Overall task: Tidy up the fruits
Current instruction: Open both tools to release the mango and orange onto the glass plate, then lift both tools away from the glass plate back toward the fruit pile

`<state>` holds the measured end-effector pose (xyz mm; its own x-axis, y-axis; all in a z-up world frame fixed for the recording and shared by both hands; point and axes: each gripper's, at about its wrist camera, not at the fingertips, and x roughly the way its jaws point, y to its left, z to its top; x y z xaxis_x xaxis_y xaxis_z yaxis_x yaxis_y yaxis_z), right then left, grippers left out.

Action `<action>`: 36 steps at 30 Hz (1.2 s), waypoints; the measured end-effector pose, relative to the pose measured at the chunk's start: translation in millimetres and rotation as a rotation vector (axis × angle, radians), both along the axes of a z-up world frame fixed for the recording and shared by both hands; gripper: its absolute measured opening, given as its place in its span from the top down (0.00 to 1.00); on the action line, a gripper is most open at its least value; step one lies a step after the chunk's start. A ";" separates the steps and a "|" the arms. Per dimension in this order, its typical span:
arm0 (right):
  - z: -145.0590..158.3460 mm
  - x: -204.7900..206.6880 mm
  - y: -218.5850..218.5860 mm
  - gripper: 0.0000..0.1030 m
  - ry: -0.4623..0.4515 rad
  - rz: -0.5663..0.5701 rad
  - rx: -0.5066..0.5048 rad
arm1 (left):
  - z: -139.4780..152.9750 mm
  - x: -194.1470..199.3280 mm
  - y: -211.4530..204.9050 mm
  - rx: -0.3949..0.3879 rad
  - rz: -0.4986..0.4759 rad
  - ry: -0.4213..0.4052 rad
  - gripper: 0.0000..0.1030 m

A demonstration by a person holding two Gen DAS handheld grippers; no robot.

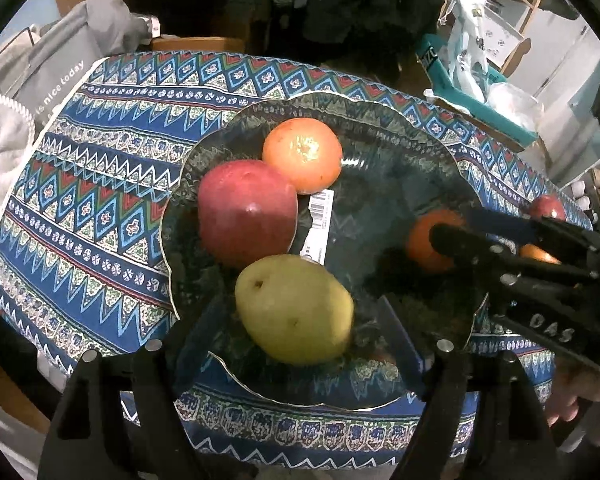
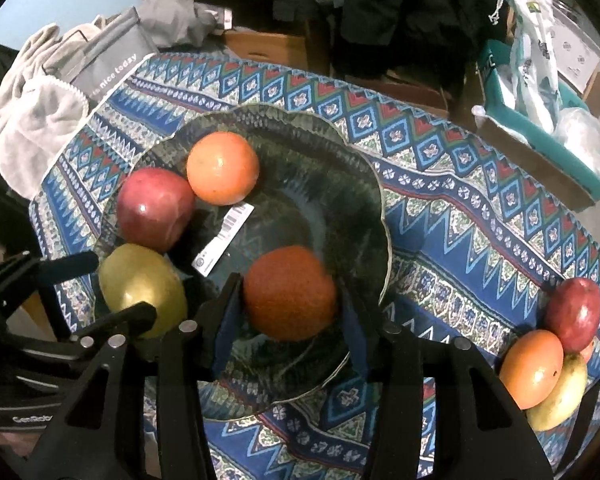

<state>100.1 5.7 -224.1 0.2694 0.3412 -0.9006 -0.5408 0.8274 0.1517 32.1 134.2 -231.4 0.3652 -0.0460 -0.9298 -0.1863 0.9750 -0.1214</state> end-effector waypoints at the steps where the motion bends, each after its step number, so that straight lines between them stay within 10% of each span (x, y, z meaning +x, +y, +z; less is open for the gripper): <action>1: 2.1 -0.1 -1.0 0.46 -0.006 -0.001 0.012 | 0.4 -0.4 -1.0 0.003 -0.002 -0.001 0.22; 36: 120.8 -28.4 -54.8 0.27 -0.372 -0.154 0.056 | 98.8 -12.4 -37.3 0.153 -0.055 -0.284 0.16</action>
